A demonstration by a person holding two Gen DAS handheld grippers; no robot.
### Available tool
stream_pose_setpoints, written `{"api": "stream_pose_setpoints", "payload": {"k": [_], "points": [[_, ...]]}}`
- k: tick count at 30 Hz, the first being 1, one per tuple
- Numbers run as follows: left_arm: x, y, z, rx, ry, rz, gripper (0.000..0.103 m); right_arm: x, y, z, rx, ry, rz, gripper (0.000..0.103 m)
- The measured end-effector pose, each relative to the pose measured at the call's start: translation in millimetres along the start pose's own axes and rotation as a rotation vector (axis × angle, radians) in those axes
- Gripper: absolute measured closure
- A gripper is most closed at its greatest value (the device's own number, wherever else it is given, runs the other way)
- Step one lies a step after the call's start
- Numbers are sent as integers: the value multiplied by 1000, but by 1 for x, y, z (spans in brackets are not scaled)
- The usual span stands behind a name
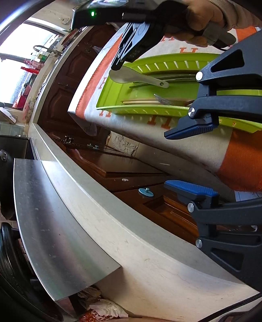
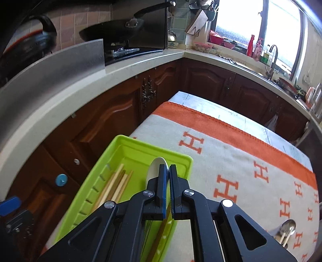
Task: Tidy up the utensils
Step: 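Carry the white spoon into the tray and open the right tool, then move both open tools back toward the remaining chopsticks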
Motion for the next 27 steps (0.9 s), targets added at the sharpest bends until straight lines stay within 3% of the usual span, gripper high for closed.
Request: {"api": "stream_pose_setpoints", "payload": {"k": [2, 4, 14, 20, 27], "points": [[0, 1, -2, -8, 6, 1, 57, 10, -2, 1, 0, -8, -25, 101], [-2, 2, -2, -13, 12, 6, 45, 14, -3, 6, 29, 4, -53, 100], [-27, 2, 16, 23, 8, 40, 40, -60, -14, 26, 120, 106, -33, 94], [-45, -7, 35, 55, 1, 41, 37, -118, -44, 46, 178, 152, -46, 92], [-58, -18, 70, 111, -34, 22, 37, -171, -86, 78, 234, 148, -54, 91]]}}
Point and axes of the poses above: each gripper's, at about its wrist camera, not at the fingertips, and x roughly the way its jaws point, z to its right, y to its top, the point moved 3 cm from there along x, roughly the way its jaws point, and after that the axes turned 13 degrees about z, right-handed, at the moved point
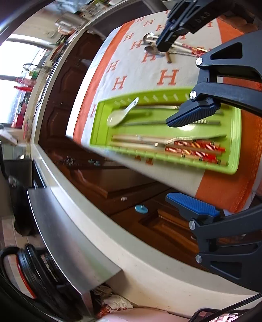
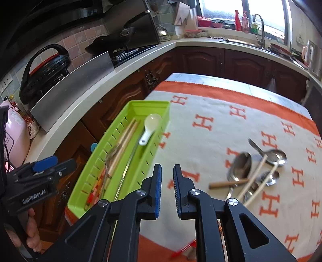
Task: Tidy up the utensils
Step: 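Move both open tools back toward the remaining chopsticks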
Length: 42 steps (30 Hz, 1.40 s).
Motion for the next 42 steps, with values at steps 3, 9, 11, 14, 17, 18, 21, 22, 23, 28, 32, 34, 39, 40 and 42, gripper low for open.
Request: {"api": "stream_pose_setpoints", "payload": {"k": [3, 9, 11, 14, 17, 18, 21, 22, 23, 28, 32, 34, 39, 40, 42], "points": [[-5, 0, 21, 37, -17, -2, 37, -17, -14, 21, 30, -13, 0, 91], [-9, 2, 58, 98, -50, 0, 37, -38, -31, 66, 110, -25, 5, 91], [-10, 4, 70, 105, -72, 0, 37, -43, -35, 82, 136, -30, 11, 91], [-9, 5, 88, 125, -90, 0, 37, -48, -36, 101, 168, -39, 18, 91], [-6, 8, 107, 141, -120, -1, 37, -52, -38, 121, 205, -53, 22, 91], [-3, 9, 111, 143, -129, -4, 37, -54, -38, 130, 220, -58, 26, 91], [5, 9, 127, 143, -183, -26, 37, -57, -40, 148, 245, -77, 32, 91], [8, 8, 134, 140, -206, -37, 37, -58, -40, 155, 255, -82, 33, 91], [11, 8, 139, 139, -226, -44, 37, -58, -41, 161, 264, -88, 35, 91], [29, 0, 172, 184, -291, -74, 37, -58, -48, 187, 321, -106, 35, 91], [46, -12, 190, 191, -335, -138, 37, -53, -55, 197, 354, -106, 27, 91], [52, -19, 198, 197, -350, -158, 37, -49, -60, 200, 363, -104, 16, 91], [55, -28, 217, 240, -397, -174, 41, -38, -70, 203, 379, -93, -9, 91], [55, -29, 221, 252, -404, -175, 47, -36, -72, 204, 381, -89, -13, 91], [58, -32, 231, 278, -416, -181, 54, -33, -75, 204, 385, -82, -18, 91]]}}
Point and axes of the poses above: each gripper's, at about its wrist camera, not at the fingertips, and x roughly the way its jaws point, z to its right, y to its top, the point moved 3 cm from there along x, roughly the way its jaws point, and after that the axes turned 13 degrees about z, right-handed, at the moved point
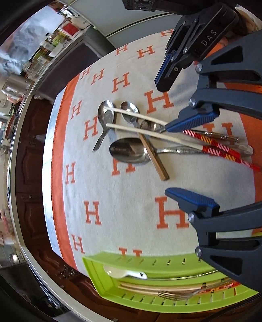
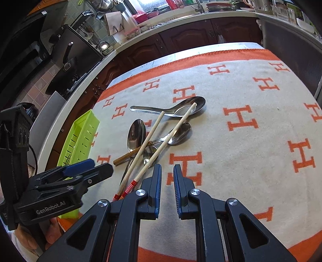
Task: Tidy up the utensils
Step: 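Move both open tools back toward the remaining chopsticks, then grasp a light red-striped chopstick with the left tool while the right tool approaches another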
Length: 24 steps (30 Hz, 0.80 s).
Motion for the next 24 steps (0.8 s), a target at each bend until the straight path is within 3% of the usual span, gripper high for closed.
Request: {"api": "stream_pose_setpoints", "payload": {"k": [3, 10, 15, 24], "points": [[9, -1, 10, 37, -4, -10, 61, 4, -3, 2, 3, 6, -7, 91], [27, -3, 24, 93, -6, -36, 89, 13, -6, 7, 13, 8, -20, 91], [31, -1, 28, 121, 2, -20, 97, 16, -8, 8, 16, 12, -27, 90], [17, 1, 19, 86, -8, 19, 99, 26, -9, -7, 33, 51, -55, 90]]}}
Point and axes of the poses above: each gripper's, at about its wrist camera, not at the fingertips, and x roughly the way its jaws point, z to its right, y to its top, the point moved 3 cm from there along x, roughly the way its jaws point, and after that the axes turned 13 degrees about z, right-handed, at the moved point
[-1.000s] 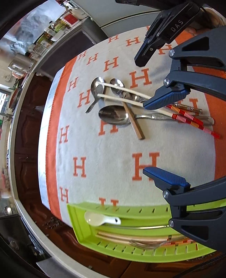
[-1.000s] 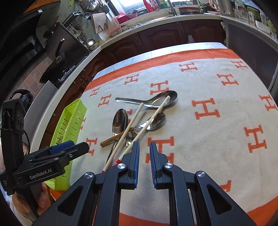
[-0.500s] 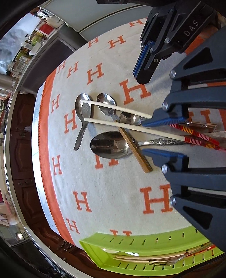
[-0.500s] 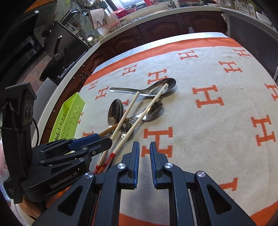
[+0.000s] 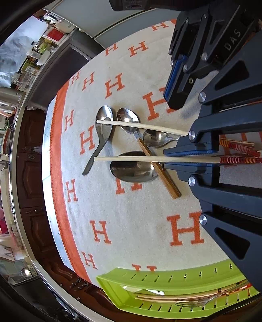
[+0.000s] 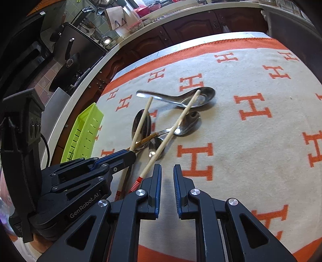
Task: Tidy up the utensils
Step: 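Grasp a light red-striped chopstick with the left tool while the right tool approaches another, then lower both held chopsticks into the green tray and open both tools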
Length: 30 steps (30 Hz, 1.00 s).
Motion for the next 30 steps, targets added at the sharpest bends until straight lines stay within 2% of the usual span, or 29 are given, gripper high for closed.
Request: {"api": "stream_pose_setpoints", "payload": {"k": [6, 10, 18, 22, 26, 30], "points": [[-32, 4, -21, -55, 4, 29, 99, 12, 2, -9, 40, 18, -25, 90], [-67, 8, -45, -89, 41, 66, 99, 23, 6, -14, 59, -5, -30, 91], [-122, 13, -124, -180, 219, 156, 99, 45, 11, -18, 93, -90, -40, 90], [-122, 7, -162, -226, 277, 148, 99, 52, 11, -23, 86, -137, -38, 90], [-104, -5, -189, -242, 320, 108, 99, 55, 12, -28, 66, -179, -33, 90], [-87, -19, -200, -249, 319, 71, 99, 54, 11, -30, 69, -206, -25, 91]]}}
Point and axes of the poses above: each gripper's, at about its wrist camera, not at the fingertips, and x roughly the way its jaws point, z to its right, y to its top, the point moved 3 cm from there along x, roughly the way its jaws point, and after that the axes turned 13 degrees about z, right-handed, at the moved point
